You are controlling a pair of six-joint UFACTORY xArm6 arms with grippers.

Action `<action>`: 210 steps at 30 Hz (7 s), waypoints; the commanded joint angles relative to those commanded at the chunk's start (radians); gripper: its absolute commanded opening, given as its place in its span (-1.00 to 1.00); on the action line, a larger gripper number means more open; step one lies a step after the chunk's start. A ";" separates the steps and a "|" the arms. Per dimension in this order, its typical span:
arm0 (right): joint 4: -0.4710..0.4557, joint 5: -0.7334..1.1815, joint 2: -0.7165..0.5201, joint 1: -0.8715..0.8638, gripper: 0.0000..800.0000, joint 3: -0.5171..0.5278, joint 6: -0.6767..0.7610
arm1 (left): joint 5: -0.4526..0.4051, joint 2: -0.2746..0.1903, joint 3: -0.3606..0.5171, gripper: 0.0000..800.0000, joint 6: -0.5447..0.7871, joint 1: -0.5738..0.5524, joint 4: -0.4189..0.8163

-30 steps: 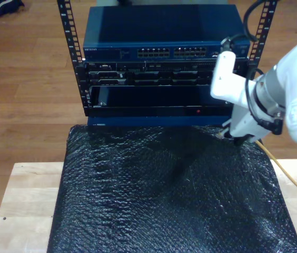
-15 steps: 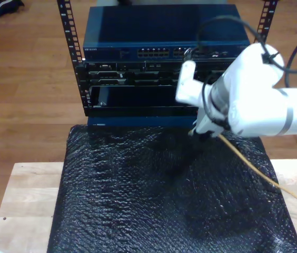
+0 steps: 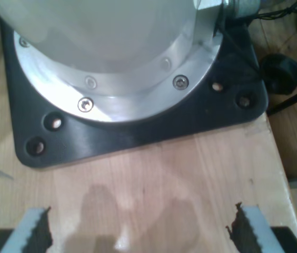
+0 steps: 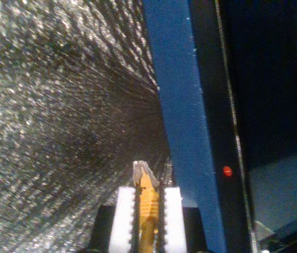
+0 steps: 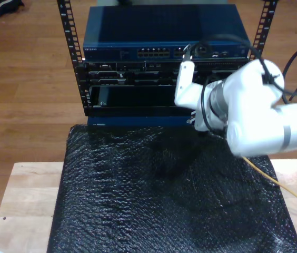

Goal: Grab the cable and plug it in

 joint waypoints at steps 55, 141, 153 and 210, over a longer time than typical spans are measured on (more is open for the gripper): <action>-0.087 -0.658 -0.146 0.063 -1.00 0.334 -0.233 | 0.000 0.000 0.000 1.00 0.000 0.000 0.000; 0.608 -1.587 0.612 0.272 -1.00 -0.238 -0.603 | -0.002 0.000 0.000 1.00 0.000 0.002 -0.002; 0.623 -1.585 0.606 0.284 -1.00 -0.242 -0.629 | -0.002 0.000 0.000 1.00 0.000 0.002 0.000; 0.718 -1.573 0.735 0.258 -1.00 -0.414 -0.750 | -0.002 0.002 0.000 1.00 0.000 0.002 0.000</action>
